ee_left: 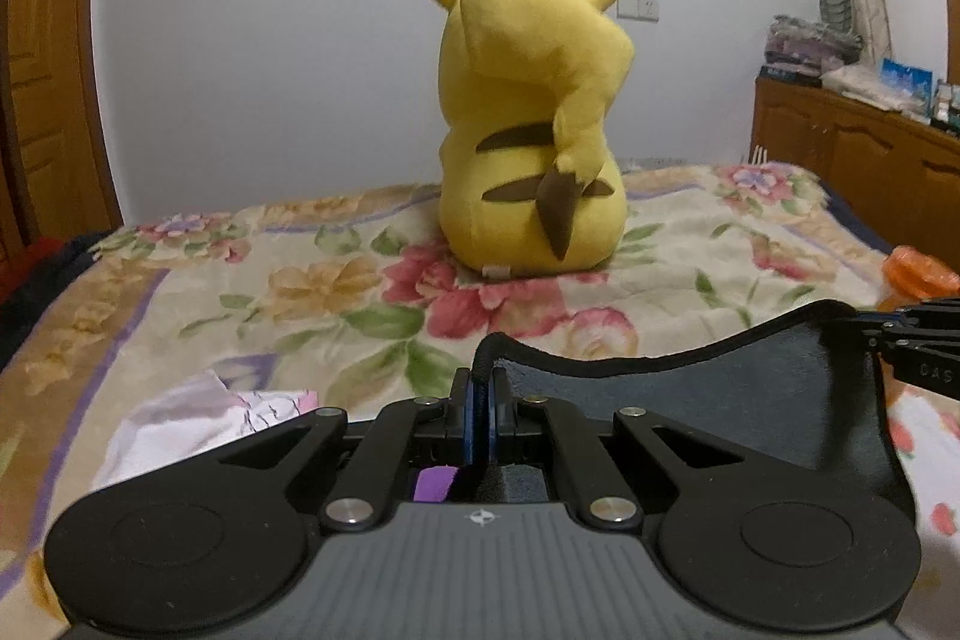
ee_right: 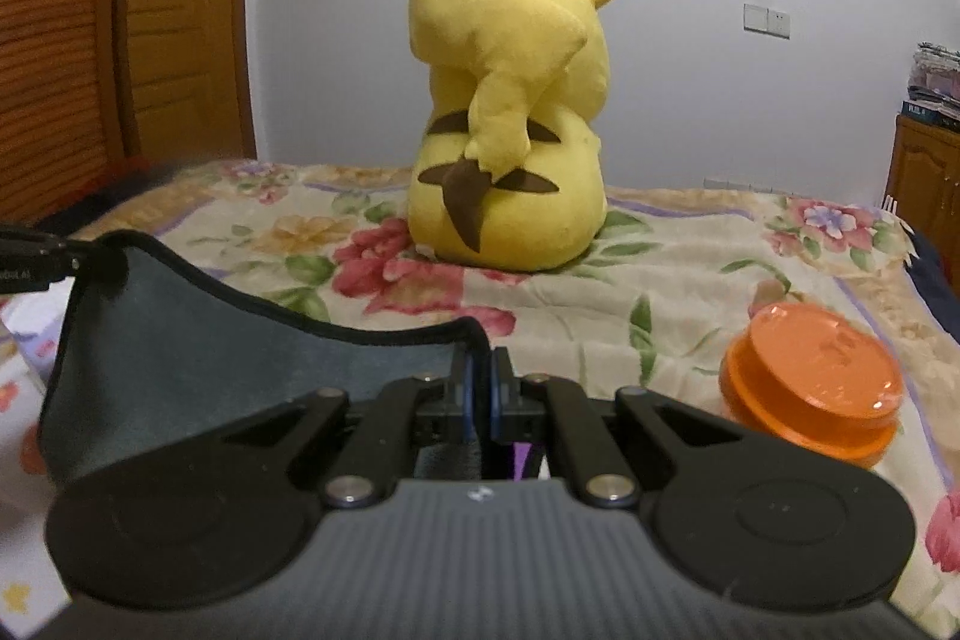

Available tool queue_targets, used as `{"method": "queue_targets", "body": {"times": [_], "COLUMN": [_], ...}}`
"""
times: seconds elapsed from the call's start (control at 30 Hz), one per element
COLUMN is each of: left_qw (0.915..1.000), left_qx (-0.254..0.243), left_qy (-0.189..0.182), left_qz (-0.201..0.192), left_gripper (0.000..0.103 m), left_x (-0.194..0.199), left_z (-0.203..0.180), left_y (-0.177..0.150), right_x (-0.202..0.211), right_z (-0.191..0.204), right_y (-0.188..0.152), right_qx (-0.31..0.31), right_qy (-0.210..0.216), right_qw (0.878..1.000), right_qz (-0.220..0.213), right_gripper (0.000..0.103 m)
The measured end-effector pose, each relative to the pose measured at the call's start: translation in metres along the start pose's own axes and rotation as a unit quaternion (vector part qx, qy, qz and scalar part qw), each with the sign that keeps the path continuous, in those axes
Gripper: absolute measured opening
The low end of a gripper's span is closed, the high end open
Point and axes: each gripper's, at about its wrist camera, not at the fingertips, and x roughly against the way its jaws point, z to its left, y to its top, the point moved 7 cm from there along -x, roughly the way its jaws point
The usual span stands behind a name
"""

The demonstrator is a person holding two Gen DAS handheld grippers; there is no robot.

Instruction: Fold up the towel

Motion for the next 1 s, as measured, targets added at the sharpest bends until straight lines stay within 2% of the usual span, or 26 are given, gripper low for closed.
{"method": "queue_targets", "body": {"times": [0.27, 0.6, 0.7, 0.77, 0.83, 0.93, 1.0], "left_qw": [0.9997, 0.9985, 0.9982, 0.9981, 0.9981, 0.9978, 0.9977], "left_qx": [-0.005, -0.017, -0.018, -0.02, -0.024, -0.028, -0.032], "left_qy": [0.011, 0.012, 0.009, 0.007, 0.008, 0.006, 0.004], "left_qz": [0.022, 0.051, 0.057, 0.057, 0.055, 0.059, 0.061], "left_gripper": [0.008, 0.011, 0.02, 0.04, 0.048, 0.051, 0.055], "left_x": [-0.03, -0.05, -0.05, -0.047, -0.043, -0.037, -0.031], "left_z": [0.002, 0.001, 0.0, -0.001, -0.002, -0.004, -0.006], "left_y": [-0.023, -0.042, -0.046, -0.047, -0.047, -0.048, -0.049], "right_x": [-0.03, -0.046, -0.045, -0.044, -0.042, -0.035, -0.029], "right_z": [-0.003, -0.007, -0.008, -0.008, -0.009, -0.007, -0.006], "right_y": [-0.027, -0.042, -0.045, -0.046, -0.045, -0.045, -0.044], "right_qx": [0.006, -0.003, -0.004, -0.002, -0.003, -0.003, -0.005], "right_qy": [-0.01, -0.008, -0.01, -0.012, -0.012, -0.013, -0.012], "right_qw": [0.999, 0.998, 0.997, 0.997, 0.997, 0.997, 0.997], "right_qz": [0.042, 0.067, 0.07, 0.072, 0.073, 0.075, 0.075], "right_gripper": [0.006, 0.007, 0.01, 0.012, 0.013, 0.017, 0.039]}}
